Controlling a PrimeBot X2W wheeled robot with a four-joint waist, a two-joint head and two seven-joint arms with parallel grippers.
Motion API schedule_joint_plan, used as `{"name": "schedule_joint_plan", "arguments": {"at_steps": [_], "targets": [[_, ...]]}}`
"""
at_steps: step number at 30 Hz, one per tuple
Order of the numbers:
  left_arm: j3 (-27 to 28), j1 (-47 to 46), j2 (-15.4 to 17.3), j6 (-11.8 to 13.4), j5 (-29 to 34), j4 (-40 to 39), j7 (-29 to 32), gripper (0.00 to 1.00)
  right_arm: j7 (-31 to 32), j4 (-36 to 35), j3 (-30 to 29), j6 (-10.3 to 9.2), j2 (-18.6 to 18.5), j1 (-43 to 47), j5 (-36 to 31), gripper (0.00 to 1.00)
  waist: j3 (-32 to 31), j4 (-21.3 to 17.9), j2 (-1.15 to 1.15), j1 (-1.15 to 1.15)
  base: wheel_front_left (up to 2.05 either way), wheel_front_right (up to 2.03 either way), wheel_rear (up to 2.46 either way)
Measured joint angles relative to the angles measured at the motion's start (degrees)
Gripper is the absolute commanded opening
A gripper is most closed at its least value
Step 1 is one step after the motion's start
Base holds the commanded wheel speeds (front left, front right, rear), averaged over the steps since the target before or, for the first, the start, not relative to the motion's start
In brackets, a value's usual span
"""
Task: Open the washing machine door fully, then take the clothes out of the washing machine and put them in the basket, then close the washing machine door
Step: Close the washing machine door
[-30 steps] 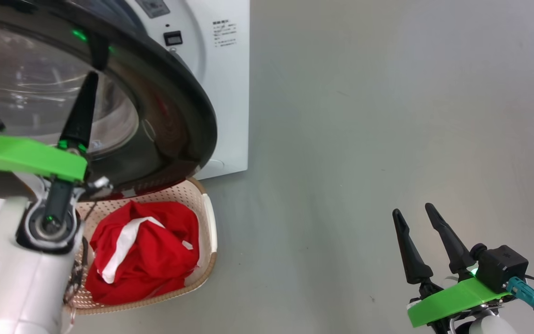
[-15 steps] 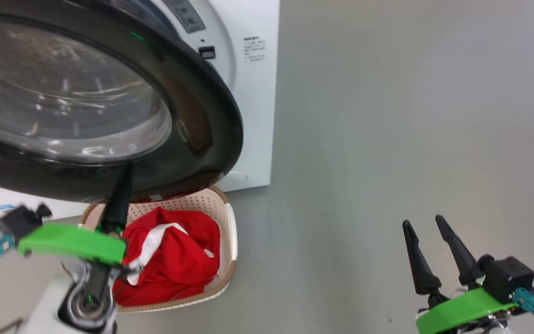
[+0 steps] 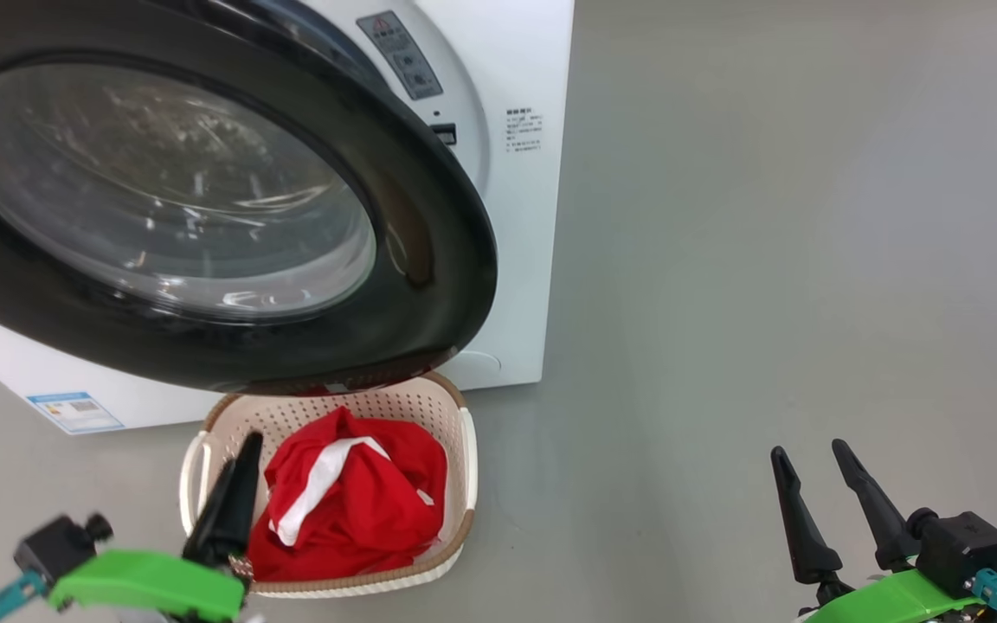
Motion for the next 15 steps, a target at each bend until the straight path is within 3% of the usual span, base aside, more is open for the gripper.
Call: {"name": "schedule_joint_plan", "arguments": {"at_steps": [8, 15], "targets": [[2.2, 5.5, -0.1, 0.0, 5.6, -0.3, -0.1, 1.00, 0.0, 0.0, -0.3, 0.00, -0.2, 2.1, 0.0, 1.00, -1.8, 1.1, 0.00, 0.00, 0.00, 0.00, 0.00], [8.5, 9.8, -1.5, 0.0, 19.9, -0.5, -0.1, 1.00, 0.0, -0.1, -0.4, 0.00, -0.3, 2.1, 0.0, 1.00, -2.7, 1.7, 0.00, 0.00, 0.00, 0.00, 0.00]]}}
